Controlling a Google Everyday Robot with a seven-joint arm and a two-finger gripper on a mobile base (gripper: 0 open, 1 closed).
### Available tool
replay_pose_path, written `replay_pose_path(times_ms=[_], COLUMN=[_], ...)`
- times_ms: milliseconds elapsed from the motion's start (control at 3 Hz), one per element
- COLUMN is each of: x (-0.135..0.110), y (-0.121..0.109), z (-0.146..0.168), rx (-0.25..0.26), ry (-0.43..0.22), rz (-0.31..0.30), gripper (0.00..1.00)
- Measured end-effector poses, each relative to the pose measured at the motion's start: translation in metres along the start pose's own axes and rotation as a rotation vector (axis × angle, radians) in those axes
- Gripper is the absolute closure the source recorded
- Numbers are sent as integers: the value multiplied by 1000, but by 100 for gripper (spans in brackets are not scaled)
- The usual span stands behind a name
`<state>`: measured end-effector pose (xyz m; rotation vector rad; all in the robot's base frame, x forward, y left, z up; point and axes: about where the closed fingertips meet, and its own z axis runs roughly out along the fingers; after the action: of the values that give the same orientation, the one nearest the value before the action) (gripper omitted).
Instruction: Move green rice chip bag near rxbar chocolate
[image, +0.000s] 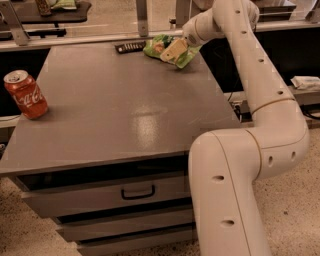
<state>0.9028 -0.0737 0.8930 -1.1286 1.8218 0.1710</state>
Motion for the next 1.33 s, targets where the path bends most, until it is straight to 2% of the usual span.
replay_pose_path(times_ms=[333,667,1000,1333], x=[-3,-7,-9,-19], y=[3,-10,-22,-16], z=[-1,-35,-97,-163], rx=[-13,8,20,-18], ry=[-10,-23,-49,-139], rz=[-2,-20,-29,-32], gripper=[0,0,0,0])
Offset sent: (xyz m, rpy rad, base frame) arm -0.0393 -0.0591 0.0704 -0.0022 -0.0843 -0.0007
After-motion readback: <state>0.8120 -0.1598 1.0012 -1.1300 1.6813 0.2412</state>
